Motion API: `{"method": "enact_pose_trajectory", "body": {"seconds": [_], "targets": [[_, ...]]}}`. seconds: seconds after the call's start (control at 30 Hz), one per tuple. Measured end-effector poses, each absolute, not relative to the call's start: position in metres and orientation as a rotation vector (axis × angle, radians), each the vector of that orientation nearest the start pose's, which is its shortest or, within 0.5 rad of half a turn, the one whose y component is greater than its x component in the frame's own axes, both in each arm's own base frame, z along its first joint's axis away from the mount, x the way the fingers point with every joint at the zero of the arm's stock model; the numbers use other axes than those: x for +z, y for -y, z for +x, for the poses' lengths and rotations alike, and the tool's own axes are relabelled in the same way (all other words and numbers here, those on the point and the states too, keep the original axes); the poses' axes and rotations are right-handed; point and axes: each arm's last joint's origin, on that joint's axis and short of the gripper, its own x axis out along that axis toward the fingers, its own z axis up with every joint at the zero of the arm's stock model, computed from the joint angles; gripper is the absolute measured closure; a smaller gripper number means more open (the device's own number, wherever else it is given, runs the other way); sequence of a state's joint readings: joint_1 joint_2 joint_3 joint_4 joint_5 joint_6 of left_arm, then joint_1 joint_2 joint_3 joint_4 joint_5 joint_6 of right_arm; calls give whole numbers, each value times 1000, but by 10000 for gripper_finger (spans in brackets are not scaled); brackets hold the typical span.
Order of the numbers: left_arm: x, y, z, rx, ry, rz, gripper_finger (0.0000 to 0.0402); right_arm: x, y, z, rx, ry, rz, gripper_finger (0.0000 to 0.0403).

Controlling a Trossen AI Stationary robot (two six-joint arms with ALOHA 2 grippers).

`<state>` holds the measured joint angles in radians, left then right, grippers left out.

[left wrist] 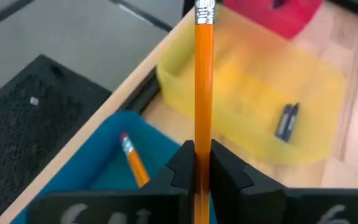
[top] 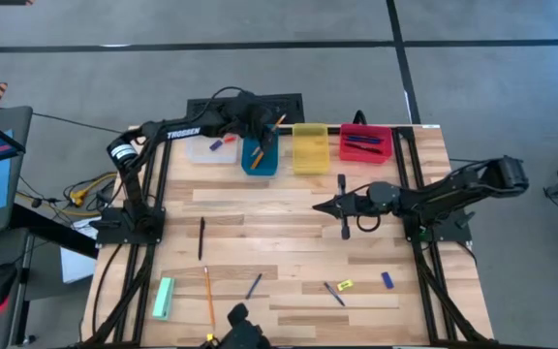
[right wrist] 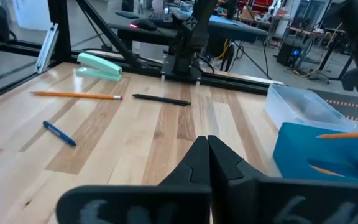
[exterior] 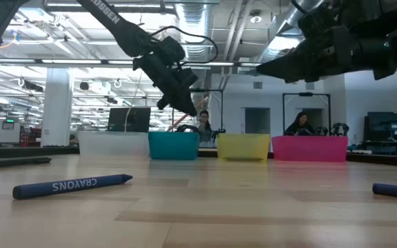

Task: Sort crayons/erasers/pens/pencils in bins
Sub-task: Put the orange pencil into the blue bin

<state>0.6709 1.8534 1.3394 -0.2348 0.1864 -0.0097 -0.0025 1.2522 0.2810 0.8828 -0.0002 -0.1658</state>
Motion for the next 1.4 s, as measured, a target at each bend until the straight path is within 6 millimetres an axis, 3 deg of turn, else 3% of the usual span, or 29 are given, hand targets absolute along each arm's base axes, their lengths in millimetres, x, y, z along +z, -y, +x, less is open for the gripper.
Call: {"method": "enact_pose_trajectory", "body": {"seconds": [0.37, 1.03, 1.4], "targets": [[187, -257, 325, 482, -767, -439, 388, 175, 0, 224, 8, -84, -166, 400], [170, -255, 322, 532, -854, -536, 386, 174, -2, 224, 19, -87, -214, 397], [170, -256, 322, 537, -851, -540, 315, 171, -2, 223, 23, -118, -218, 398]]}}
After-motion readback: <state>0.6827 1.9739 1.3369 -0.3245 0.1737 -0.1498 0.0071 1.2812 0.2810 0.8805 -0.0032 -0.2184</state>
